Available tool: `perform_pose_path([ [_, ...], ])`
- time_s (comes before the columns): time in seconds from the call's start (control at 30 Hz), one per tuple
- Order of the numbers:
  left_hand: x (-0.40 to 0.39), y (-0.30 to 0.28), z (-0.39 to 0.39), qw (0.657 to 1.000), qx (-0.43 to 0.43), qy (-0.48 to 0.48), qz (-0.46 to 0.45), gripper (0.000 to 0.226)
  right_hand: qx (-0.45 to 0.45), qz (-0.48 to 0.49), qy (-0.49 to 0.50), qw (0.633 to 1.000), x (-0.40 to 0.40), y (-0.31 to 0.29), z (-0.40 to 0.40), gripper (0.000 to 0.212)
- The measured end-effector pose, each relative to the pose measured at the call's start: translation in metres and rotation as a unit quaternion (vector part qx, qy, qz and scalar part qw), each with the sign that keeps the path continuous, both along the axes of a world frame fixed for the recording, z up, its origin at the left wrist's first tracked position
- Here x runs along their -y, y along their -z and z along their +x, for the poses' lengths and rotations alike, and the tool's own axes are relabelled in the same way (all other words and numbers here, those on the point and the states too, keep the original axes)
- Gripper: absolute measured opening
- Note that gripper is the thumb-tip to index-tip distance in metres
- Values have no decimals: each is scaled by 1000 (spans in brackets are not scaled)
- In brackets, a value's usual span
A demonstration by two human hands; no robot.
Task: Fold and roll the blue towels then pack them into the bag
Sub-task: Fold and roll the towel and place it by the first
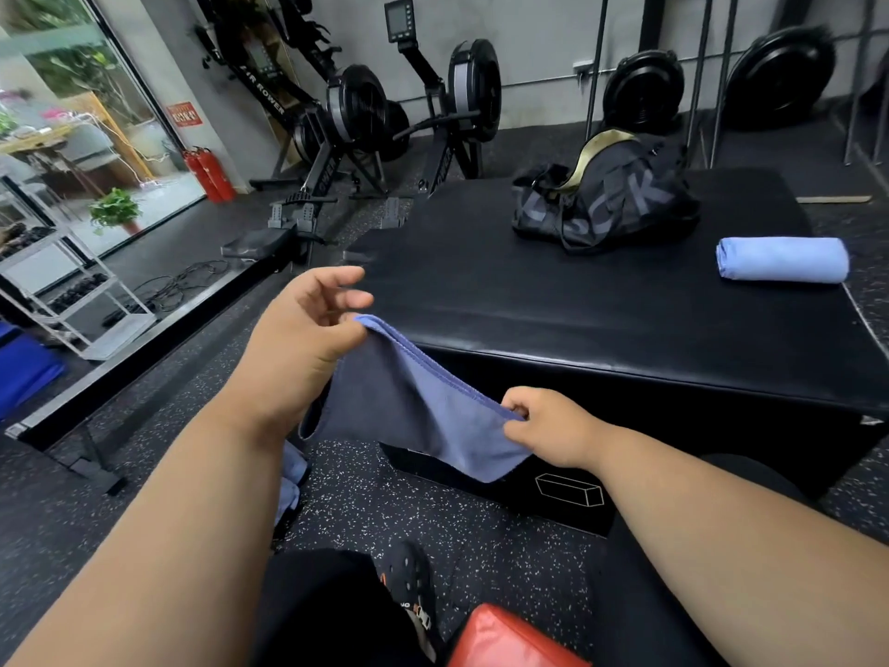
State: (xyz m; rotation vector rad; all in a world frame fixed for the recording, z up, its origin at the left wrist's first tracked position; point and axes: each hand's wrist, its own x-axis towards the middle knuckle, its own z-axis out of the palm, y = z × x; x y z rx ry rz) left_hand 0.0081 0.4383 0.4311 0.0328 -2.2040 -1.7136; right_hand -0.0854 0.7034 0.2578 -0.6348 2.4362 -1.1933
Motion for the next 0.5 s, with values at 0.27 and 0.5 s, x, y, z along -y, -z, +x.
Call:
perform_pose_path([
  [0.27, 39, 40, -9, 997, 60, 16, 54, 61, -77, -37, 99, 991, -65, -43, -19, 12],
  [0.5, 19, 88, -59, 982, 116, -10, 149, 64, -86, -16, 127, 988, -106, -77, -37, 20],
])
